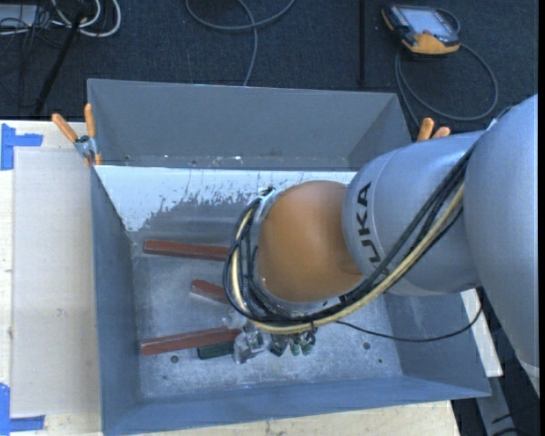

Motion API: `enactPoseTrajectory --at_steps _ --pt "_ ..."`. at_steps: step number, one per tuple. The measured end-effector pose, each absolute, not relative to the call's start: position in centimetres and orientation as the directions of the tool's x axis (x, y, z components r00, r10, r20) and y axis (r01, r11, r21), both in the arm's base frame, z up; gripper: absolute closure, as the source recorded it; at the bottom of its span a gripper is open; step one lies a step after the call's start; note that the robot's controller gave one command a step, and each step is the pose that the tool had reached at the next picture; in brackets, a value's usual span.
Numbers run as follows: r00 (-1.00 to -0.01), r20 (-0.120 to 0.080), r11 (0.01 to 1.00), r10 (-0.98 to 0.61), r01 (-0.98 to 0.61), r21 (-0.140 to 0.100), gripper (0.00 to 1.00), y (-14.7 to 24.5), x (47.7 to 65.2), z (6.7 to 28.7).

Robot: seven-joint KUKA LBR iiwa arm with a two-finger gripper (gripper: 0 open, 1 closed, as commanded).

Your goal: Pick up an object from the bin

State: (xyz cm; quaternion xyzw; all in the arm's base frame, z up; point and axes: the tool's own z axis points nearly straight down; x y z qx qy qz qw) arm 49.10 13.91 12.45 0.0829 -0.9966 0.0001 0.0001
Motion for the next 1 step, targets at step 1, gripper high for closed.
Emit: enactPoseTrajectory --at_steps 1 --pt "-0.986 0.002 0.986 -0.165 -0.165 0.0 1.0 13.92 49.07 13.13"
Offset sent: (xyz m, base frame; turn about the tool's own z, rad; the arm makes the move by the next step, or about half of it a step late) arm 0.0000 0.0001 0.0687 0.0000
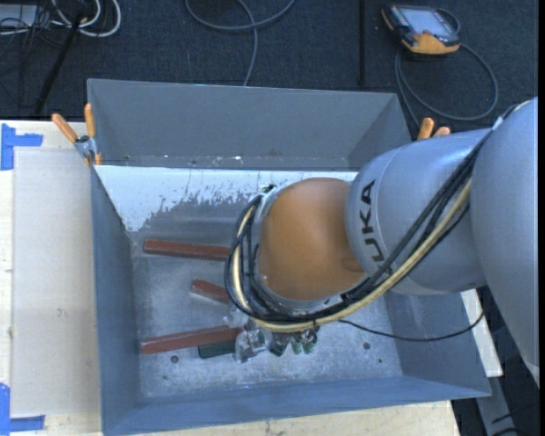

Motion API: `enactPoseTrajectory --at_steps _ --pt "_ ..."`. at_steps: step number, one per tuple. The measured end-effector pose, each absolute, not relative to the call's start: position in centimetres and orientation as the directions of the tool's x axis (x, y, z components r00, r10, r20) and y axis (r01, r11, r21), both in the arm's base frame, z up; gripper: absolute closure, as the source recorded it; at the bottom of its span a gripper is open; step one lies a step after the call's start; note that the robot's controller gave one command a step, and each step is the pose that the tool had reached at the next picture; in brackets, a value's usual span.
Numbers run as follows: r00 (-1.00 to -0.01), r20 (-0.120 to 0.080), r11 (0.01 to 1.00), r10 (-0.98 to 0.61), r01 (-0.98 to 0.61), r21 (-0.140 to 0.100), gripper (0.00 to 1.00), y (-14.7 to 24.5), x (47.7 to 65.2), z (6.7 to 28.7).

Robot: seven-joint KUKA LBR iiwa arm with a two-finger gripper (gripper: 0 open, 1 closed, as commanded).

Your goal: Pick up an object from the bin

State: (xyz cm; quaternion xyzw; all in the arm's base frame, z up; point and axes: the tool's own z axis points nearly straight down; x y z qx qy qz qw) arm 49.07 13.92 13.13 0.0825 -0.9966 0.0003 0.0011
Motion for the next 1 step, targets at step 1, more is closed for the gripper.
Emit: enactPoseTrajectory --at_steps 1 --pt "-0.986 0.008 0.986 -0.164 -0.165 -0.001 1.0 13.9 48.94 14.32"
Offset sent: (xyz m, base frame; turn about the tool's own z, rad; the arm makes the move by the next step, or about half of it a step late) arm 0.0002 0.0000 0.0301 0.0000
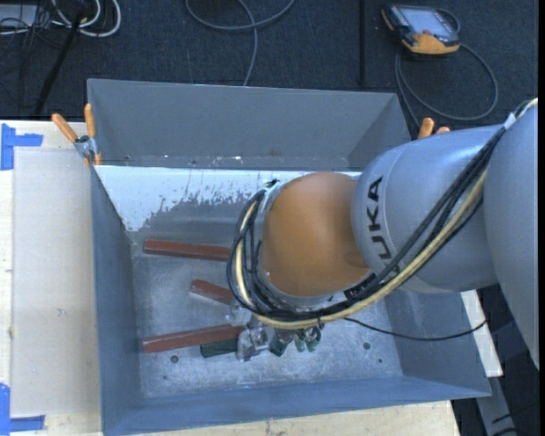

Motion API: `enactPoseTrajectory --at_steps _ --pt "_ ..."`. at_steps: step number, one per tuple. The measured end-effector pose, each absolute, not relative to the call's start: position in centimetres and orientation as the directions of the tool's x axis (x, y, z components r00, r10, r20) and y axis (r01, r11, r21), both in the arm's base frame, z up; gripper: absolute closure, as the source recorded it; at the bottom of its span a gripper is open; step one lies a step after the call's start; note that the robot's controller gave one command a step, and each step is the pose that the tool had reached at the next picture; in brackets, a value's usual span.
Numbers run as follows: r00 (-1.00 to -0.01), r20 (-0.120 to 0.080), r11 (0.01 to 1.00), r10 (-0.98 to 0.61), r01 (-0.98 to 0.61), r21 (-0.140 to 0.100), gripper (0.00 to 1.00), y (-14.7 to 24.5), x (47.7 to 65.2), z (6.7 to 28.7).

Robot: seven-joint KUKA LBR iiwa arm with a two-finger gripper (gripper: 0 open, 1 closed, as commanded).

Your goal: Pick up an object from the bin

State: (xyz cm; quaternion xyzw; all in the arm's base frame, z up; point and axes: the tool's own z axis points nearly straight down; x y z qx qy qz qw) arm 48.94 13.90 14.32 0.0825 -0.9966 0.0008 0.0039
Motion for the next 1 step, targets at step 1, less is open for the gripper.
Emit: enactPoseTrajectory --at_steps 1 --pt "-0.986 0.004 0.986 -0.164 -0.164 -0.001 1.0 13.92 49.01 16.18"
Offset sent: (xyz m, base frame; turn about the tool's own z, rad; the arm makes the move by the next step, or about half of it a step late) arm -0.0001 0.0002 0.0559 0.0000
